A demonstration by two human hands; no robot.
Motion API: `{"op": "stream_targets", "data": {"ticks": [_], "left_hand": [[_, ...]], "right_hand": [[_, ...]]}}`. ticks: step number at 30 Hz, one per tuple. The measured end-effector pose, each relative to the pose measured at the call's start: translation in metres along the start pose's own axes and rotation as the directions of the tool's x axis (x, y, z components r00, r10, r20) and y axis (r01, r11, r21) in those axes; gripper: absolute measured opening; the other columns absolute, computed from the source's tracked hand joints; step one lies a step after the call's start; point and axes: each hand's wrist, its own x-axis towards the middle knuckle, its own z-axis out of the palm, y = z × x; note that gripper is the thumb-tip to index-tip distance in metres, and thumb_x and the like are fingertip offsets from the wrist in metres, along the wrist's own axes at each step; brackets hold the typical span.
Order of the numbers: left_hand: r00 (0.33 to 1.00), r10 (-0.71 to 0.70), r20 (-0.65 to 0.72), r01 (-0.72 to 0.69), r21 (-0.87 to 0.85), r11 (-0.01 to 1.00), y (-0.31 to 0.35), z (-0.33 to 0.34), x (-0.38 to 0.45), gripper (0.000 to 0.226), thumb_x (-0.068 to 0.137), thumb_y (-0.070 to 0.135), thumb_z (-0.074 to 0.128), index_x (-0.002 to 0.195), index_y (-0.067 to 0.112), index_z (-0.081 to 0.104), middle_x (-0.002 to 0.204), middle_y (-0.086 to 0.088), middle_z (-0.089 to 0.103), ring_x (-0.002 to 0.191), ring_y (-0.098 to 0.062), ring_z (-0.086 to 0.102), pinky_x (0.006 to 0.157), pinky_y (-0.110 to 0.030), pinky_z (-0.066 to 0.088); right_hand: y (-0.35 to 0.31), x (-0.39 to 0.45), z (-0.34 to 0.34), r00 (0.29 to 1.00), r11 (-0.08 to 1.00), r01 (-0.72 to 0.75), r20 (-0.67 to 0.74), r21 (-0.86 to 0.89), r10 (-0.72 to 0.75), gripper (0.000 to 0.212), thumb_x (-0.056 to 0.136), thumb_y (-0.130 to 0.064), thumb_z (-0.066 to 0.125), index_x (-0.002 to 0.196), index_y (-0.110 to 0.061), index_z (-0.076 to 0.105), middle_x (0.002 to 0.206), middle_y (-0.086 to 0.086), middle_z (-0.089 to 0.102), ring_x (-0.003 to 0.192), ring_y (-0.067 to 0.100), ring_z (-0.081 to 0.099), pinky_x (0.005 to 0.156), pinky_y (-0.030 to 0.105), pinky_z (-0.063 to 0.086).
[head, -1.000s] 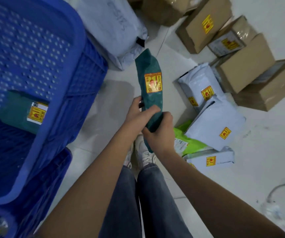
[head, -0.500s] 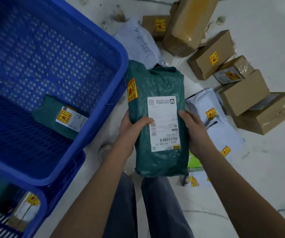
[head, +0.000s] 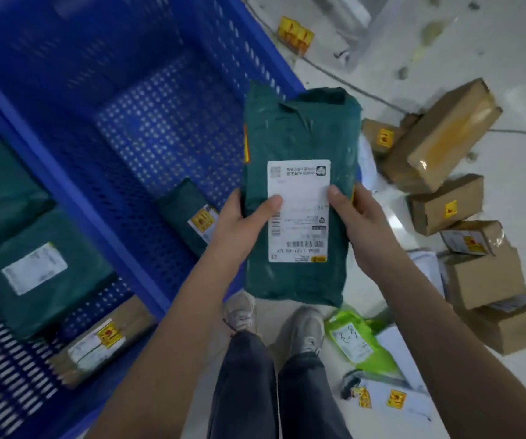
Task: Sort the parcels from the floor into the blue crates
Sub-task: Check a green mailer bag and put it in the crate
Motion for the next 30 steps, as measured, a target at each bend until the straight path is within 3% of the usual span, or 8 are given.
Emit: {"op": "stream_targets", "data": {"ticks": [4,10,14,19,23,26,29,30], "left_hand": [[0.988,0.026,-0.152,-0.024,0.015,1.000,0.010,-0.058,0.030,0.047,0.091,0.028,0.060,0.134,0.015,0.047,0.126,0.002,0.059,0.109,-0.013,0.059,0.089,-0.024,0.050],[0.943,-0.171,-0.285,0.163,-0.051,0.985,-0.018,-0.106,0.090,0.042,0.095,0.008,0.050,0.136,0.007,0.042,0.135,-0.008,0.053,0.122,-0.026,0.052,0.092,-0.031,0.043],[0.813,-0.433,-0.389,0.386,-0.197,0.901,-0.081,-0.118,0.122,0.020,0.094,0.000,0.043,0.112,0.009,0.044,0.102,-0.009,0.051,0.096,-0.022,0.047,0.078,-0.030,0.045],[0.621,-0.586,-0.520,0.568,-0.216,0.794,-0.148,-0.100,0.144,0.047,0.096,0.009,0.035,0.141,0.000,0.027,0.148,-0.020,0.028,0.130,-0.036,0.039,0.105,-0.044,0.038],[0.628,-0.496,-0.599,0.541,-0.122,0.832,-0.174,-0.088,0.157,0.046,0.100,0.016,0.034,0.140,-0.006,0.028,0.147,-0.022,0.029,0.128,-0.037,0.042,0.099,-0.042,0.041],[0.630,-0.472,-0.617,0.561,-0.059,0.825,-0.187,-0.092,0.165,0.048,0.099,0.018,0.036,0.140,-0.006,0.028,0.144,-0.022,0.034,0.126,-0.037,0.044,0.101,-0.044,0.041],[0.625,-0.436,-0.648,0.612,0.059,0.789,-0.188,-0.093,0.168,0.055,0.097,0.016,0.039,0.145,-0.003,0.018,0.148,-0.020,0.030,0.130,-0.035,0.039,0.104,-0.044,0.038],[0.645,-0.383,-0.661,0.610,0.144,0.779,-0.186,-0.090,0.167,0.061,0.096,0.015,0.042,0.147,-0.001,0.013,0.149,-0.020,0.026,0.132,-0.035,0.037,0.105,-0.044,0.037]], "right_hand": [[-0.020,0.052,0.075,0.989,0.975,0.087,0.131,-0.204,-0.061,0.043,0.094,-0.030,0.054,0.136,-0.023,0.046,0.127,-0.003,0.062,0.111,0.015,0.061,0.095,0.036,0.051],[-0.002,0.119,0.150,0.960,0.873,0.044,0.262,-0.486,0.098,0.047,0.096,-0.020,0.051,0.141,-0.014,0.040,0.138,0.005,0.052,0.111,0.017,0.053,0.092,0.029,0.046],[0.049,0.133,0.173,0.932,0.787,0.040,0.307,-0.615,0.192,0.049,0.096,-0.011,0.049,0.144,-0.011,0.037,0.138,0.009,0.050,0.118,0.020,0.050,0.084,0.025,0.044],[0.128,0.146,0.184,0.913,0.688,0.012,0.289,-0.725,0.288,0.062,0.093,-0.011,0.047,0.149,-0.018,0.024,0.145,0.014,0.038,0.120,0.031,0.048,0.086,0.029,0.044],[0.160,0.160,0.186,0.885,0.645,-0.098,0.230,-0.758,0.404,0.069,0.094,-0.005,0.041,0.152,-0.021,0.007,0.160,0.006,-0.001,0.144,0.024,0.017,0.090,0.020,0.030],[0.179,0.172,0.189,0.855,0.635,-0.106,0.256,-0.765,0.451,0.075,0.090,0.002,0.039,0.152,-0.020,0.004,0.160,0.006,0.006,0.144,0.025,0.019,0.105,0.029,0.032],[0.186,0.176,0.191,0.805,0.598,-0.092,0.294,-0.797,0.516,0.084,0.087,0.004,0.041,0.152,-0.021,-0.007,0.158,0.011,0.014,0.134,0.020,0.030,0.093,0.027,0.039],[0.187,0.177,0.193,0.791,0.591,-0.090,0.303,-0.802,0.532,0.088,0.086,0.004,0.043,0.151,-0.020,-0.011,0.158,0.009,0.013,0.136,0.019,0.028,0.102,0.026,0.036]]}}
